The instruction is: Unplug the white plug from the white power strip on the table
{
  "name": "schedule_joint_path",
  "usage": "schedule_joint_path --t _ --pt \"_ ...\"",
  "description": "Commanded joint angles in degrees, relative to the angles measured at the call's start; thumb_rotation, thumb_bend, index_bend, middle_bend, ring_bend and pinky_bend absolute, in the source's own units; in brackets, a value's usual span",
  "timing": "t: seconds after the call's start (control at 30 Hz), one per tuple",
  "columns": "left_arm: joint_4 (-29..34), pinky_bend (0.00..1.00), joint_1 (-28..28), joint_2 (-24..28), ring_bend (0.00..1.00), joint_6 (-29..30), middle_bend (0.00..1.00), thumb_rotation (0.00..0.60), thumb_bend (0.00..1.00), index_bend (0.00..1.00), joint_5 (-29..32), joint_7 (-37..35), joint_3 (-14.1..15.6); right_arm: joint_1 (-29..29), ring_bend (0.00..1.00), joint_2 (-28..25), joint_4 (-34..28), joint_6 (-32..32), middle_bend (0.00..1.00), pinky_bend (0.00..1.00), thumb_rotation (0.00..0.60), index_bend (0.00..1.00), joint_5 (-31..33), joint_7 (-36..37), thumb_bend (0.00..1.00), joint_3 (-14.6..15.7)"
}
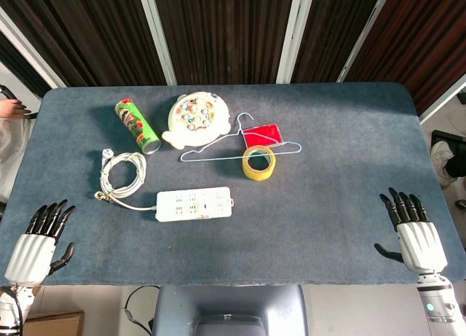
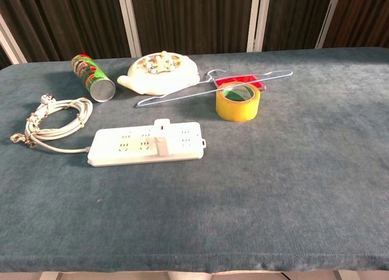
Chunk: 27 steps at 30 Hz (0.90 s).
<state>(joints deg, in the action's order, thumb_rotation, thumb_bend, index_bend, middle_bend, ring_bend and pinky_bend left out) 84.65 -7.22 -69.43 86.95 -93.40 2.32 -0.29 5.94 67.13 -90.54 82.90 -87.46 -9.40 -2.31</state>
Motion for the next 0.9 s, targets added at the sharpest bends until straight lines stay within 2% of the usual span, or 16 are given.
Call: schedule_joint_path --t 0.03,0.17,0.3,0.43,0.63,0.9 --pt "-0.4 0.08 -0.2 -0.3 0.00 -0.1 0.00 0.600 0.41 0.00 0.0 0.1 -0.1 0.1 0.00 0.1 -0.1 -0.2 0.00 0.00 0.600 0.00 0.1 -0.2 0.19 0.0" --pt "-2.0 0.08 -1.2 -2.5 0.00 -1.0 0.00 0.600 0.41 0.00 -0.1 -2.0 -0.4 0.1 0.00 0.0 -0.3 -0.2 0.00 0.00 0.600 0.00 0.4 0.1 0.19 -0.2" --pt "-5.8 0.08 -3.7 -7.5 0.00 -3.7 0.00 0.600 0.39 0.00 -0.7 -4.1 -0.8 0.4 0.00 0.2 -0.1 -0.7 0.00 0.00 0.600 0.00 0.8 0.3 0.19 -0.3" --pt "-9.8 0.07 -7.3 -14.2 0.00 -7.6 0.00 0.600 0.38 0.00 -0.2 -1.6 -2.2 0.8 0.00 0.2 -0.1 -1.7 0.00 0.00 0.600 0.00 1.2 0.7 0.19 -0.3" --pt "-10.7 0.07 -12.8 -21.1 0.00 -16.4 0.00 0.600 0.37 0.00 2.5 3.9 -3.4 1.1 0.00 0.3 0.0 -1.9 0.00 0.00 0.600 0.00 2.4 0.9 0.19 -1.1" --pt "-13.4 0.07 -17.7 -29.7 0.00 -21.0 0.00 0.600 0.37 0.00 7.2 10.5 -7.3 1.3 0.00 -0.1 -0.1 -2.8 0.00 0.00 0.600 0.00 3.8 1.6 0.19 -1.6"
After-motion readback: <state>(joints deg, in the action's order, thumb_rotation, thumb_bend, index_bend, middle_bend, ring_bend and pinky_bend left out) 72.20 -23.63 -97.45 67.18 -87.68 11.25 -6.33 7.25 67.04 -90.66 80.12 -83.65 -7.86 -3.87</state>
